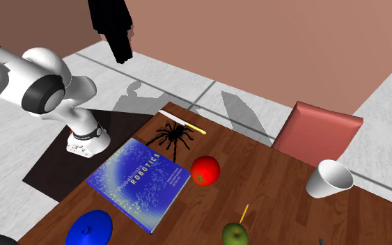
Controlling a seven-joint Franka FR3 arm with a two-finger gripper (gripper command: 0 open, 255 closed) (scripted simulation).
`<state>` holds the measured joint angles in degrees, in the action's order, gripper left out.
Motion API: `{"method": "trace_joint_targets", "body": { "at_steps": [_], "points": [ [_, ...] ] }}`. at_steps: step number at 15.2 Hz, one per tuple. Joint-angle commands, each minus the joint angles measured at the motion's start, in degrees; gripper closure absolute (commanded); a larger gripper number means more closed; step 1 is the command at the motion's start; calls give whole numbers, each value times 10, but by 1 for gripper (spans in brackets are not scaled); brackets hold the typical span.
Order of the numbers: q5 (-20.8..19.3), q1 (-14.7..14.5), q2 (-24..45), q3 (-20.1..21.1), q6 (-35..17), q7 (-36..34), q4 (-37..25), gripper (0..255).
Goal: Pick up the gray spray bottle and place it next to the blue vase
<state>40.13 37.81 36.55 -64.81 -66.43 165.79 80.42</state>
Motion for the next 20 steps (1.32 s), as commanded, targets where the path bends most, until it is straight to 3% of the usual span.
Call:
{"method": "trace_joint_targets", "body": {
  "at_steps": [1, 20],
  "points": [
    [1, -4, 3, 1, -13, 5, 13, 255],
    [33, -16, 52, 26, -118, 51, 106, 255]
  ]
}}
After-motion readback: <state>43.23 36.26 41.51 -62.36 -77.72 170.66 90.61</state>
